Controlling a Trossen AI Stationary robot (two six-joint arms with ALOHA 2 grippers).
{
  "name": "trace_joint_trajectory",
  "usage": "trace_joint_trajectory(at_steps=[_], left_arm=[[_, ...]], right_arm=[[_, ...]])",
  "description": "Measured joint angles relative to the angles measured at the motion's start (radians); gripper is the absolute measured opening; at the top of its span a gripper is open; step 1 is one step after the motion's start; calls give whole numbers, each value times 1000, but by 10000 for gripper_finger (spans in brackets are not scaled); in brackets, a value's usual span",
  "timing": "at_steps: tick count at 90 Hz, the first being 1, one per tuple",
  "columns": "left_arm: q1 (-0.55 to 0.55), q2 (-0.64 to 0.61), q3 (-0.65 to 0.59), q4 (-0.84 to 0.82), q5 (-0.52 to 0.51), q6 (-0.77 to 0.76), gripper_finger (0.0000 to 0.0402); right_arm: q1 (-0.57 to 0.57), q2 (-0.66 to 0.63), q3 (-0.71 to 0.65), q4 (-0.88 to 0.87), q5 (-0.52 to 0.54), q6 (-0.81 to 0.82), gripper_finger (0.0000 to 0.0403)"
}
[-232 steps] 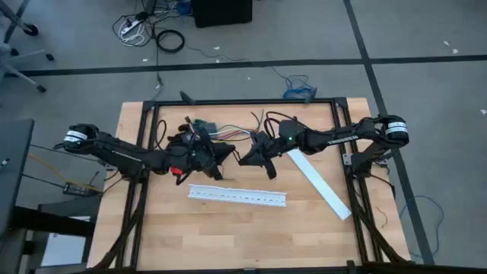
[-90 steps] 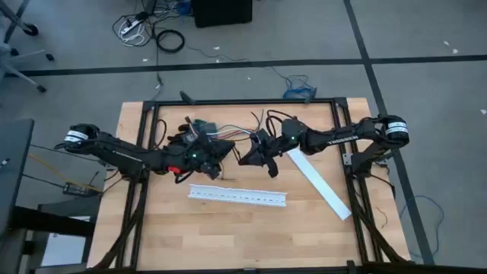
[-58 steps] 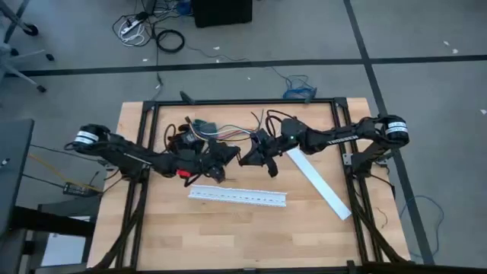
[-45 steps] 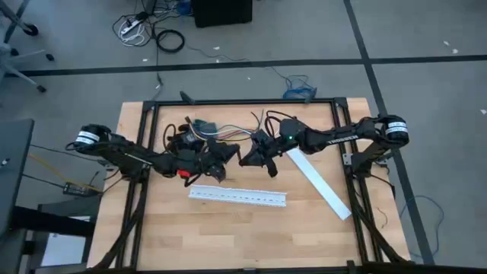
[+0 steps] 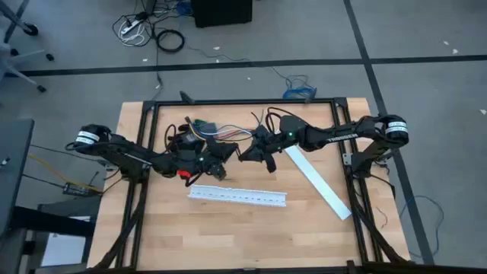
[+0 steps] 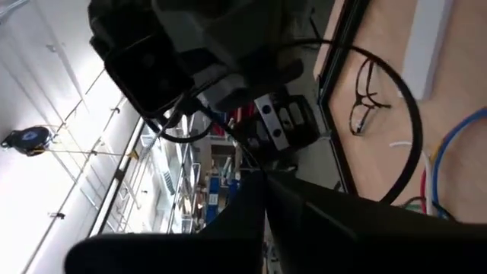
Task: Ziptie cables
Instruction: Wrap the cable wires with the black zip tie
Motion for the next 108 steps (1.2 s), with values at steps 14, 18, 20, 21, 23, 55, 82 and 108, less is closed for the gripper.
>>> trace_joint_trajectory(at_steps=[14,18,20,21,23,55,82,108], left_arm=[[2,0,0,-35,-2,0,0],[2,0,0,-42,-2,0,0],[2,0,0,-46,-2,0,0],[2,0,0,-47,-2,-1,0],[3,0,0,-49,-2,0,0],[3,0,0,-40,-34,1,0],[2,0,0,-45,-35,95,0],[2,29,0,-36,-34,272,0]], right_arm=[[-1,0,0,7,8,1,0],[-1,0,0,3,11,2,0],[-1,0,0,2,14,2,0],[-1,0,0,2,16,2,0],[-1,0,0,1,21,1,0],[-8,0,0,-30,34,2,0],[9,0,0,-47,32,40,0],[10,0,0,-58,19,77,0]])
